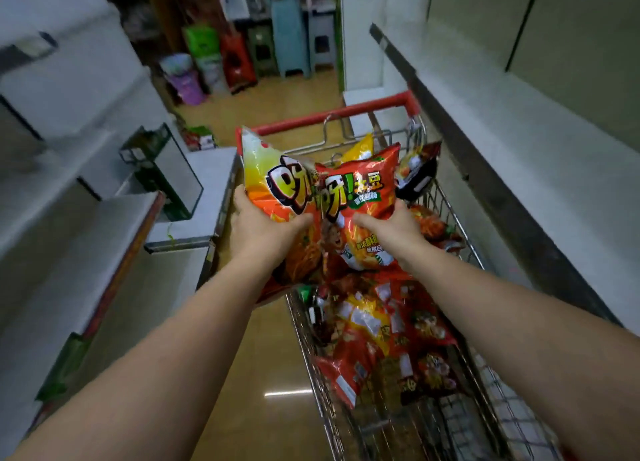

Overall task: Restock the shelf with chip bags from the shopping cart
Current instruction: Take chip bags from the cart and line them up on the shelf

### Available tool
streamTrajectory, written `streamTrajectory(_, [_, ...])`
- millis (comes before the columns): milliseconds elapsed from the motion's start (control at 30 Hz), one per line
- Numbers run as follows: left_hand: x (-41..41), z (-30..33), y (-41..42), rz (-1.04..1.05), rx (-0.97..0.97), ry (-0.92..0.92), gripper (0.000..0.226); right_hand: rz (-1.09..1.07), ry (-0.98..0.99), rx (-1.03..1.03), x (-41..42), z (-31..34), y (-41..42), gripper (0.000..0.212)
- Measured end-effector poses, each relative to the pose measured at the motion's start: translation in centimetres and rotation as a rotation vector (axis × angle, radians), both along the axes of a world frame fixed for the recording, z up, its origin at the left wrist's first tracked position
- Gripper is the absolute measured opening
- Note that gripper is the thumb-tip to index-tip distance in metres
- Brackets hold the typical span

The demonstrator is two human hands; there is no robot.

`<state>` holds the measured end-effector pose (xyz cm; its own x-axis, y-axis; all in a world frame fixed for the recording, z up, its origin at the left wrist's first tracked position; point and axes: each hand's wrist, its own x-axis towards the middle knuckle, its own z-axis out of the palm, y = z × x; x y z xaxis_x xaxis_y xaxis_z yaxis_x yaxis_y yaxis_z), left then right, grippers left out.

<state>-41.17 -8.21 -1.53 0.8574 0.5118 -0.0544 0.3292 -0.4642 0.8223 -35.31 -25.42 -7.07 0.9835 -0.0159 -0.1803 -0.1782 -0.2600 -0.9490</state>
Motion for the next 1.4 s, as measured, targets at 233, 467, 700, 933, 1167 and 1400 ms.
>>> streamTrajectory(233, [-1.5,8.9,1.3,0.000,0.018,-0.295,0.107,0.023,-0.205,0.060,-0.3,10.4,1.6,0.065])
streamTrajectory(467, [-2.1,15.3,2.8,-0.027,0.004,-0.470,0.111,0.018,-0.393,0.053,-1.5,19.0,1.6,0.061])
streamTrajectory(700, [-1.3,21.1,4.4,-0.117,-0.019,-0.584,0.122,-0.060,-0.506,0.031,-1.9,25.9,2.3,0.059])
streamTrajectory(933, [0.3,25.2,5.5,-0.269,-0.030,-0.717,0.104,-0.168,-0.592,0.000,-4.5,30.5,2.4,0.061])
streamTrajectory(1167, [0.2,27.4,2.0,-0.496,-0.193,-0.790,0.092,-0.384,-0.676,-0.111,-9.3,33.9,-1.2,0.062])
streamTrajectory(1400, [-3.6,28.6,-4.9,-0.718,-0.310,-0.789,0.090,-0.611,-0.698,-0.196,-16.9,35.1,-7.1,0.058])
